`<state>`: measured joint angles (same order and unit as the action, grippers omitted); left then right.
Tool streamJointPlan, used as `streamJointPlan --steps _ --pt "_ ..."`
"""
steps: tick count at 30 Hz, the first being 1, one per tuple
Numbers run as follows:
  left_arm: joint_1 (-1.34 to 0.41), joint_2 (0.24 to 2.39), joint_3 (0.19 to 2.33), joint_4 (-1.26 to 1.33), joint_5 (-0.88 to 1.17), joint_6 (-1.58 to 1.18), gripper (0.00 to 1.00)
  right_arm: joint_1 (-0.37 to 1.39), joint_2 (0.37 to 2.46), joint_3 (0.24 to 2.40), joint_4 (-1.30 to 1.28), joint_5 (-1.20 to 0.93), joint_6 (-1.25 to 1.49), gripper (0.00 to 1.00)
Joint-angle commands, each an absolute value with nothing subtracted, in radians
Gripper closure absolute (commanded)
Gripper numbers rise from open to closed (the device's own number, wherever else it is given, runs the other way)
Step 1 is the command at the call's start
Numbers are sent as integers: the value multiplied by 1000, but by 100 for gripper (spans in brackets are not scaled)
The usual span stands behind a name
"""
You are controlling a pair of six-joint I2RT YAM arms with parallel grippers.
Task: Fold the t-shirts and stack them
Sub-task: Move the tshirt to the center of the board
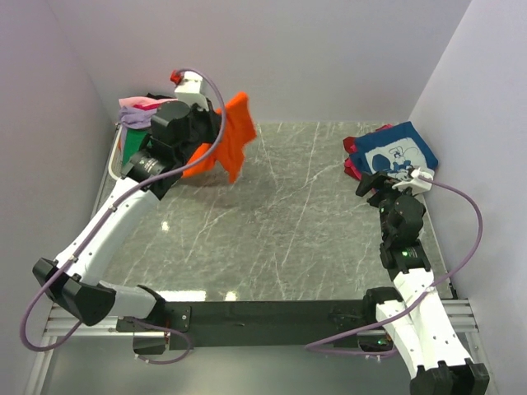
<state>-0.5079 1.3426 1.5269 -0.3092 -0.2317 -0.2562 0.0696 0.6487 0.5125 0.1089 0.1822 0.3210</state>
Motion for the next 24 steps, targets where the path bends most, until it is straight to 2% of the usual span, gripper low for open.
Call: streamJointPlan --steps 1,10,13,14,16,19,20,22,24 --pt "-543 1295 1508 -247 -71 -301 100 72 637 563 114 176 319 13" --pt "-571 1385 1344 -229 -78 -356 99 72 637 561 104 137 321 13" --pt "-569 1426 1293 -221 -135 -364 80 72 652 566 104 106 322 14" --pt "-569 1445 1278 -216 -144 -364 70 81 658 568 107 74 324 14" --pt "-571 1459 1270 -212 -152 -362 64 100 687 575 118 45 330 14" --pt "-571 1465 1261 -201 -143 -368 44 194 739 584 133 50 324 15" --pt "-571 1456 1256 -196 -140 -368 23 233 756 591 140 69 318 15" --pt "-569 1439 1246 -190 -130 -373 15 343 813 610 146 110 305 15" --pt "-571 1398 1210 -181 -140 -379 15 402 872 615 172 60 337 16"
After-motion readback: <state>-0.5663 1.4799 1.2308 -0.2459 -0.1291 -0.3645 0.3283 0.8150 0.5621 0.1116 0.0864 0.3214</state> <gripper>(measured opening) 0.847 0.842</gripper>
